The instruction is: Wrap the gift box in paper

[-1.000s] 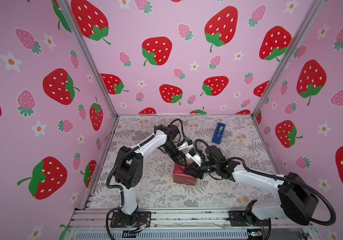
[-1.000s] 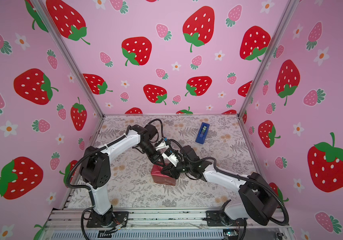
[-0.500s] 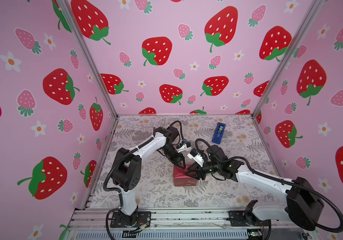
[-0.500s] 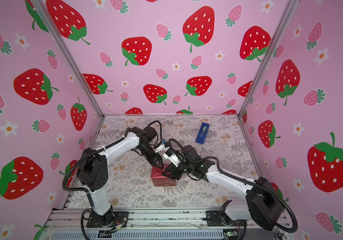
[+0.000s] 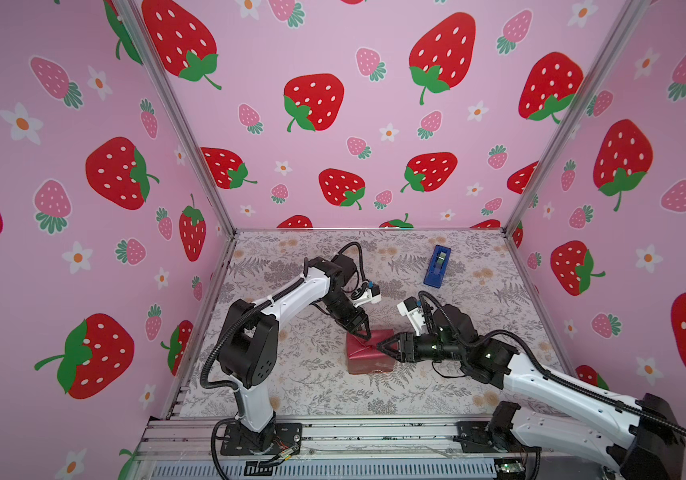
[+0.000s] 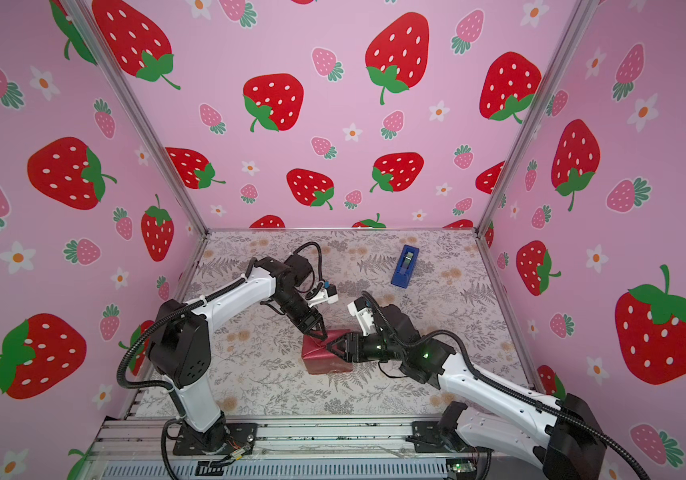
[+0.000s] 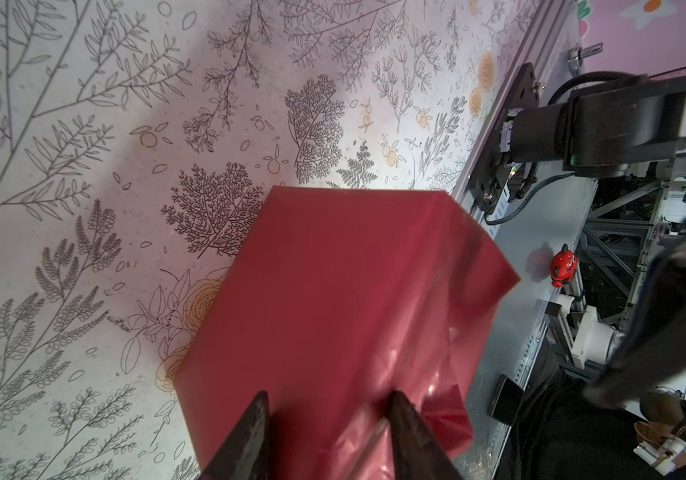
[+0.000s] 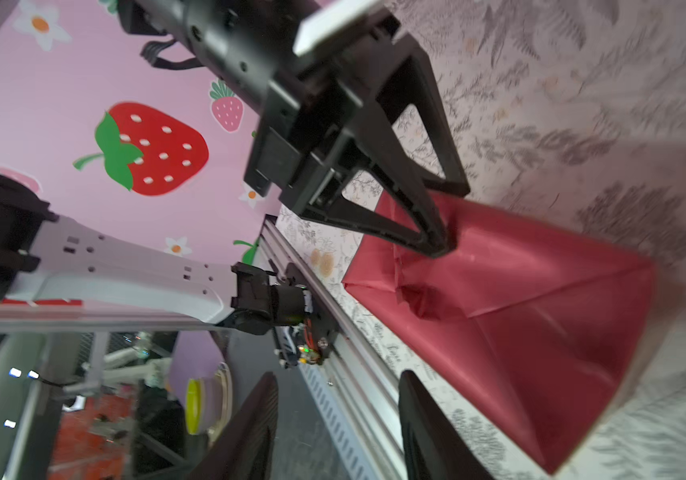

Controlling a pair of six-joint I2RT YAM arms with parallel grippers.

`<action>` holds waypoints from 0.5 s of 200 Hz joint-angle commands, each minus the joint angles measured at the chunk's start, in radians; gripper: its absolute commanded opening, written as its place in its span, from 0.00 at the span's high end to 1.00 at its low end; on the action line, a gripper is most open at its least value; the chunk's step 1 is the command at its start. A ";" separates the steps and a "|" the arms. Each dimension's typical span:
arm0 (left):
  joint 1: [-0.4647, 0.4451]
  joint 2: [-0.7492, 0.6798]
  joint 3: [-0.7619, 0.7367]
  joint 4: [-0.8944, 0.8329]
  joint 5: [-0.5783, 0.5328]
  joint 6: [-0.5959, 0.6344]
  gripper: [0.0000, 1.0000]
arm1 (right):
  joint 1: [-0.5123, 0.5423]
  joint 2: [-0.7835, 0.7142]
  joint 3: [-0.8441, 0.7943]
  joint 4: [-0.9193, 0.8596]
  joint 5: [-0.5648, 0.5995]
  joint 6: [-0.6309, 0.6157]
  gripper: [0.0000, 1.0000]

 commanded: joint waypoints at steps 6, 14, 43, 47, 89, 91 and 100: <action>-0.007 0.025 -0.044 -0.053 -0.134 -0.004 0.52 | 0.054 -0.007 -0.113 0.207 0.056 0.328 0.41; -0.007 0.025 -0.046 -0.053 -0.132 -0.003 0.52 | 0.067 -0.007 -0.139 0.254 0.074 0.362 0.38; -0.007 0.021 -0.047 -0.045 -0.132 -0.015 0.52 | 0.082 0.023 -0.183 0.360 0.106 0.449 0.27; -0.007 0.019 -0.050 -0.042 -0.130 -0.017 0.52 | 0.082 0.031 -0.183 0.371 0.112 0.456 0.26; 0.002 -0.033 -0.095 0.027 -0.062 -0.067 0.53 | 0.075 0.052 -0.196 0.453 0.232 0.496 0.22; 0.002 -0.035 -0.097 0.031 -0.060 -0.072 0.53 | 0.074 0.053 -0.195 0.450 0.234 0.498 0.22; 0.003 -0.046 -0.106 0.044 -0.055 -0.089 0.53 | 0.068 0.059 -0.192 0.440 0.238 0.501 0.21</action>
